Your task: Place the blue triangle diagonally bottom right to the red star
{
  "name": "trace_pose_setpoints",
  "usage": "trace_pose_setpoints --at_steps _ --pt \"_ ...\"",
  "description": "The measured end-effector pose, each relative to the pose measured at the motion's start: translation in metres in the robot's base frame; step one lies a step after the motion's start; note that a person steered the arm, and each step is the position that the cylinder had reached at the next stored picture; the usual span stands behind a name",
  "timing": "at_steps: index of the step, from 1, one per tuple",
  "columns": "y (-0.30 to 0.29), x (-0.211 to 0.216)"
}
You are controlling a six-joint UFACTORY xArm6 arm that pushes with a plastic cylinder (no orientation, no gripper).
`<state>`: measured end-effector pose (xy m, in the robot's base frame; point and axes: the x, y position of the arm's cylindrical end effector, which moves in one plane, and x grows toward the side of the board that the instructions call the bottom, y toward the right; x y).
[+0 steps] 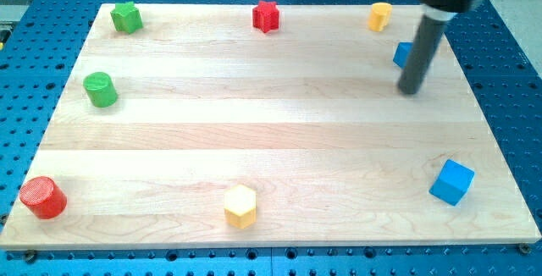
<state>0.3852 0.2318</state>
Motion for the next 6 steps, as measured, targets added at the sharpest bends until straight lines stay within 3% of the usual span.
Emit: trace_pose_setpoints --at_steps 2,3,5,6 --pt "0.010 -0.055" --pt "0.026 -0.037" --pt "-0.018 -0.063" --pt "-0.030 -0.049"
